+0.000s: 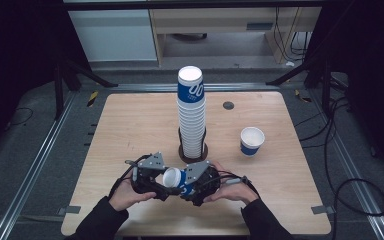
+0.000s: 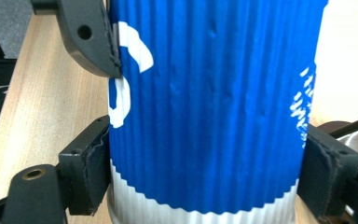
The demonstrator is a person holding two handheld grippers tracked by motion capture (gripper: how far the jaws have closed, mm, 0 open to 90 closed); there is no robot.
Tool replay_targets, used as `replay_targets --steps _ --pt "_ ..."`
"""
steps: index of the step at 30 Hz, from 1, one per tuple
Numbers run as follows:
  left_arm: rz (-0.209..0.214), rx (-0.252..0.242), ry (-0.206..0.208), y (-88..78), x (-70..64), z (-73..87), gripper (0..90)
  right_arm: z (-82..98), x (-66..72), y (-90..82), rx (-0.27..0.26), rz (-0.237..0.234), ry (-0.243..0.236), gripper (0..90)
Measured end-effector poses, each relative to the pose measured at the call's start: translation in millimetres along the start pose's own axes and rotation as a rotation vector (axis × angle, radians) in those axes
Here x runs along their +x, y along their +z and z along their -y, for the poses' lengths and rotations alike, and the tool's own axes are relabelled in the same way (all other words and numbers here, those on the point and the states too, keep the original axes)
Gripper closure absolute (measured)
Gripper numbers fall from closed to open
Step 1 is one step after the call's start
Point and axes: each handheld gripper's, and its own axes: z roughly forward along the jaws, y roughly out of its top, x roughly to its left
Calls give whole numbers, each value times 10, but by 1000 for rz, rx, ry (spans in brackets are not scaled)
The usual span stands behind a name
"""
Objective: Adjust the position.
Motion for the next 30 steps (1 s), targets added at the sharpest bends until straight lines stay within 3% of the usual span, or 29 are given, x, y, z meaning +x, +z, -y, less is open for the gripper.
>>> replay_targets --steps 4,10,21,27,30 --pt "7 -11 -9 -17 10 2 257 -2 -2 3 -9 0 13 128" --pt "-15 -36 -12 -112 49 5 258 4 -60 -89 -59 12 49 63" --pt "-67 -143 -33 -334 167 53 257 90 -209 -406 -171 73 157 59" --pt "-79 -208 -42 -389 200 83 257 135 -246 -448 -203 67 197 58" --pt "-60 -249 -39 -403 202 90 257 161 -258 -446 -233 48 219 63"
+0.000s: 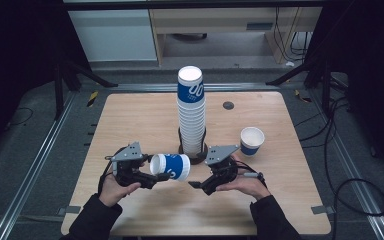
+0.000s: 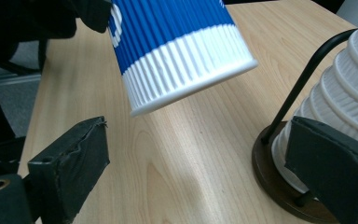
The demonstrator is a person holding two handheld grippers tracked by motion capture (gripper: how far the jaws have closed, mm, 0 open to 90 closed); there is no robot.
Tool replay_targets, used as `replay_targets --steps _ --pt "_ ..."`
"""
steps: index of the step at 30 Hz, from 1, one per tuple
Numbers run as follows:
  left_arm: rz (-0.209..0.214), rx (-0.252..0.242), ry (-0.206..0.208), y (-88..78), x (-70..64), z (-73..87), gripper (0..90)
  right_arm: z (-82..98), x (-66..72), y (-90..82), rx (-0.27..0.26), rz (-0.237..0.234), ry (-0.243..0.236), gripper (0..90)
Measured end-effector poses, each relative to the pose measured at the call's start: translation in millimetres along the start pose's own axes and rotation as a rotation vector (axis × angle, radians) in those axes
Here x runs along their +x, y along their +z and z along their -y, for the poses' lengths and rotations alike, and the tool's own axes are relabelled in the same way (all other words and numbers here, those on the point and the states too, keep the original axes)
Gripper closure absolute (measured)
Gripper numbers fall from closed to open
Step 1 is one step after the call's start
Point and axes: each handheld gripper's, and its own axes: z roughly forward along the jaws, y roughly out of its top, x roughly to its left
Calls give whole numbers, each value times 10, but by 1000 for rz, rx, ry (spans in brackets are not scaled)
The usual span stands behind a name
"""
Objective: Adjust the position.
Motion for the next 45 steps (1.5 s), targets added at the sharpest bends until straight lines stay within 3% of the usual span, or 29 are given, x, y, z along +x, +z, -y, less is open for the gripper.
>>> replay_targets --steps 7,14,25,30,37,41,43,45 --pt "62 -45 7 8 -37 -18 258 3 -19 -14 -92 -78 51 65" --pt "111 -69 12 42 -92 -35 258 10 17 76 -81 -130 42 64" --pt "184 -65 32 95 -157 -35 258 -14 48 124 -131 -199 40 72" --pt "205 -54 42 112 -170 -29 258 -21 82 126 -145 -245 26 136" --pt "215 -47 35 115 -161 -29 254 -17 81 114 -143 -249 21 157" --pt "192 -45 39 90 -151 -38 186 -24 79 86 -138 -247 19 158" --pt "196 -29 38 58 -129 -44 170 -28 70 62 -130 -230 13 157" --pt "193 19 42 28 -95 -41 145 -19 58 40 -109 -210 5 155"
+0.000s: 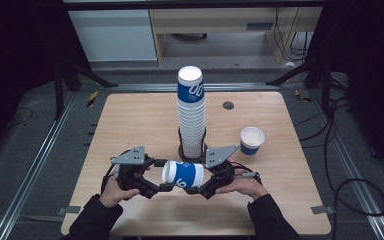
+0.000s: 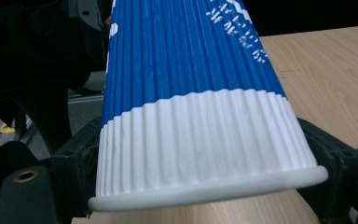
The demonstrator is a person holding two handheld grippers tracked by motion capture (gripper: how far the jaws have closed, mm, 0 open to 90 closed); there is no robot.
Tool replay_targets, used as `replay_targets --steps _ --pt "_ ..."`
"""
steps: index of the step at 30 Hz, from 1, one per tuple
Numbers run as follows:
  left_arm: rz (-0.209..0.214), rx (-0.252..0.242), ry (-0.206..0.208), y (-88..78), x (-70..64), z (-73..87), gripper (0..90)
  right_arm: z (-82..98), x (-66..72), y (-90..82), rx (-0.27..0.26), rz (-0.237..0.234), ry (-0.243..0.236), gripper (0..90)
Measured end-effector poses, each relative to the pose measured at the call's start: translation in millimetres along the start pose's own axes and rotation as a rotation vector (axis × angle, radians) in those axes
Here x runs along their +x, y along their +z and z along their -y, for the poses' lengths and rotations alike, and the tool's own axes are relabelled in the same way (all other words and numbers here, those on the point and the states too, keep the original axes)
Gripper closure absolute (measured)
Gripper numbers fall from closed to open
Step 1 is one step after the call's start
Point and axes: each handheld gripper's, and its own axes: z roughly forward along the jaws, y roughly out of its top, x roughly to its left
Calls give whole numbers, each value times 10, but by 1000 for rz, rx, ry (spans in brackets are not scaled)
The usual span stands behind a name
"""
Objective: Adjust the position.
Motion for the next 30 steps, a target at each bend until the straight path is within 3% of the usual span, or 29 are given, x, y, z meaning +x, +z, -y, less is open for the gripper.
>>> replay_targets --steps 2,3,5,9,14,30 --pt "-18 20 -1 -13 16 16 141 10 -6 -4 25 20 -10 154" --pt "-10 45 -4 -12 34 29 142 15 -7 -1 39 27 -14 154" --pt "-37 94 1 6 57 58 136 31 -8 15 71 43 -24 153" --pt "-38 209 10 100 93 121 135 61 -1 71 130 51 -45 153" --pt "-32 312 30 223 86 171 132 95 27 163 195 44 -74 152" --pt "25 438 85 400 -4 209 187 139 127 444 324 -23 -133 151"
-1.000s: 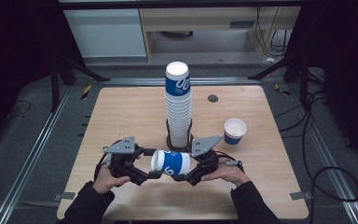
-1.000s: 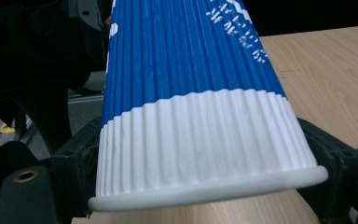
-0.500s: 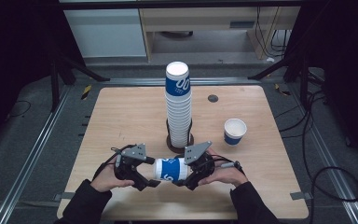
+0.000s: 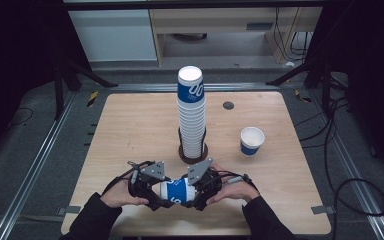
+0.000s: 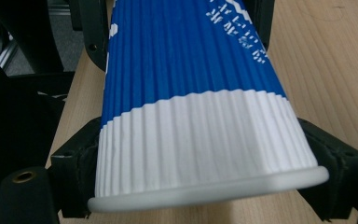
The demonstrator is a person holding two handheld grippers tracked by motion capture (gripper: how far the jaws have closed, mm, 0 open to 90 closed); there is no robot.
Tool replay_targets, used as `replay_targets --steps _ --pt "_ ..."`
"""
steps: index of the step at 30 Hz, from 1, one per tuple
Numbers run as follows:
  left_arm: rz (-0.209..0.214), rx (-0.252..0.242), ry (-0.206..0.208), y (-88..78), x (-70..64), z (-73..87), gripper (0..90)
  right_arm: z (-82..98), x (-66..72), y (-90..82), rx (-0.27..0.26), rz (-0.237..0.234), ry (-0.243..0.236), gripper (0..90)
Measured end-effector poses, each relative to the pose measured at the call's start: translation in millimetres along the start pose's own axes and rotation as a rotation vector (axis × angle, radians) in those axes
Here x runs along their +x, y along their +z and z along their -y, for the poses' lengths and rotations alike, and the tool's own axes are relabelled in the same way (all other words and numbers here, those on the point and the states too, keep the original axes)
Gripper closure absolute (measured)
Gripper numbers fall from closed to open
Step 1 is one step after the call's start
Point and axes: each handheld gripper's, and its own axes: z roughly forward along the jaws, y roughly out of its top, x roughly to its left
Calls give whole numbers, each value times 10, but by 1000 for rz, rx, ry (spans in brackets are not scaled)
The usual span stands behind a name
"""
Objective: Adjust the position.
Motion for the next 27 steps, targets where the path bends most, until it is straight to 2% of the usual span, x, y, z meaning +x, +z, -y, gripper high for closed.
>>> replay_targets --steps 8,18,21,27 --pt "31 32 6 41 -19 -3 257 -24 24 47 22 -14 -23 152" --pt "30 25 6 29 -16 -8 266 -21 23 40 18 -19 -15 127" --pt "17 18 -4 7 5 4 267 -25 9 20 5 -10 -5 84" --pt "-11 -14 -25 -99 75 54 267 -26 -42 -132 -49 44 33 67"
